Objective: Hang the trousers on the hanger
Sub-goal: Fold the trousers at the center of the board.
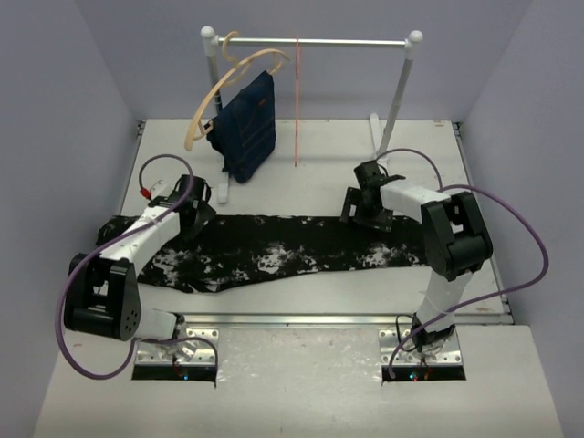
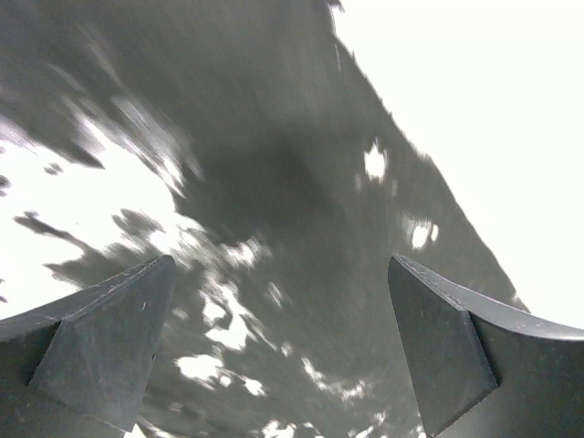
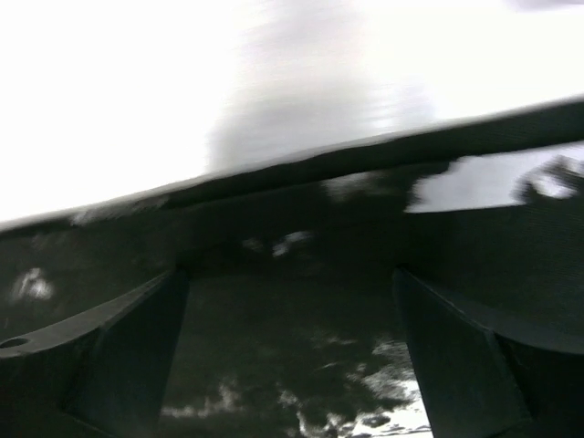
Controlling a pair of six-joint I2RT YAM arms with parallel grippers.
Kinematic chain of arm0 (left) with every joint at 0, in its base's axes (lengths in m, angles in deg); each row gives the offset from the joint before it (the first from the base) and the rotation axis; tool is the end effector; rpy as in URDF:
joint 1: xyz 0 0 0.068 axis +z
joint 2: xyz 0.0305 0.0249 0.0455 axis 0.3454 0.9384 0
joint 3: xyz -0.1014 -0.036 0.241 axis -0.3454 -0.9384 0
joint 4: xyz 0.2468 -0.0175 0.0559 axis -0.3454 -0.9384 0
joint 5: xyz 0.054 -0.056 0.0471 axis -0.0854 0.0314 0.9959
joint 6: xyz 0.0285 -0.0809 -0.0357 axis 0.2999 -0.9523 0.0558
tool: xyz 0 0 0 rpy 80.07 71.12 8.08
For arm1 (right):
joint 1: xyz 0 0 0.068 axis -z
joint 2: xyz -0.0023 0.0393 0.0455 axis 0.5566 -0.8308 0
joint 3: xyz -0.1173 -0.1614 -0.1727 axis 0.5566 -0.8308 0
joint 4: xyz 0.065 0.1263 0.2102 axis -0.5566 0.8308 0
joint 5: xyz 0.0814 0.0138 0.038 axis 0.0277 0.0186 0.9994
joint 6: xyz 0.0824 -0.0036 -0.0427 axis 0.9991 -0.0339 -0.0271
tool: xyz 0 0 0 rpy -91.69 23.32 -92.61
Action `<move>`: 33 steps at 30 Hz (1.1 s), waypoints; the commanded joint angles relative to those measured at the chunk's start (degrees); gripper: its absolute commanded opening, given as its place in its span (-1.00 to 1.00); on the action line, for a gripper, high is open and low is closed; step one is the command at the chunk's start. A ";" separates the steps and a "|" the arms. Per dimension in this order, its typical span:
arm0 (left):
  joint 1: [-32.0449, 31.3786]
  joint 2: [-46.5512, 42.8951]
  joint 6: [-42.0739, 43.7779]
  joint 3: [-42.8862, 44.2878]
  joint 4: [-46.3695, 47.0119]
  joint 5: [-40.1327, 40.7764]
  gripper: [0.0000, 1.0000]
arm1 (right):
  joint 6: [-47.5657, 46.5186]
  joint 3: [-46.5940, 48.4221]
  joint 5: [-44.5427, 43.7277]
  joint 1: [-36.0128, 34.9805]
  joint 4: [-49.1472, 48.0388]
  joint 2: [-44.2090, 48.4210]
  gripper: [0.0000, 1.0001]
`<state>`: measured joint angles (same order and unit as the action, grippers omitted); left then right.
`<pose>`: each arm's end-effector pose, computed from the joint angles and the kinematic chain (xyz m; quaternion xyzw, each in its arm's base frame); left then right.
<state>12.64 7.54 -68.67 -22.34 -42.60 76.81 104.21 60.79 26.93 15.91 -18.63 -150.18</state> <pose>0.2639 0.0001 0.1550 -0.4176 0.8631 0.0805 0.2725 0.3415 0.0969 0.0849 0.1889 0.9675 0.0042 0.1683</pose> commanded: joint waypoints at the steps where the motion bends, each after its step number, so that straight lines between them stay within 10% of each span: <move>1: 1.77 -3.97 -0.03 5.71 -8.80 4.53 1.00 | 1.13 -6.20 -4.58 9.21 9.80 -0.86 0.98; 13: 21.49 -4.81 2.93 -3.65 -3.10 -7.39 1.00 | -0.12 -12.13 -1.63 22.74 6.05 12.31 0.98; 24: 25.50 4.30 1.10 -9.59 8.31 -11.89 0.96 | -9.89 -12.78 18.06 7.74 -3.39 26.12 0.98; 29: 25.85 7.44 -2.41 -11.88 8.31 -10.99 0.48 | -13.40 -10.36 26.84 2.76 -3.57 25.34 0.98; 33: 26.79 7.63 -2.23 -11.11 9.21 -11.17 -0.39 | -14.37 -10.40 21.49 -0.21 -2.02 23.31 0.98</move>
<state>37.63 12.02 -69.99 -31.16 -33.43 63.88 92.64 48.34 48.78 18.04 -20.48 -125.65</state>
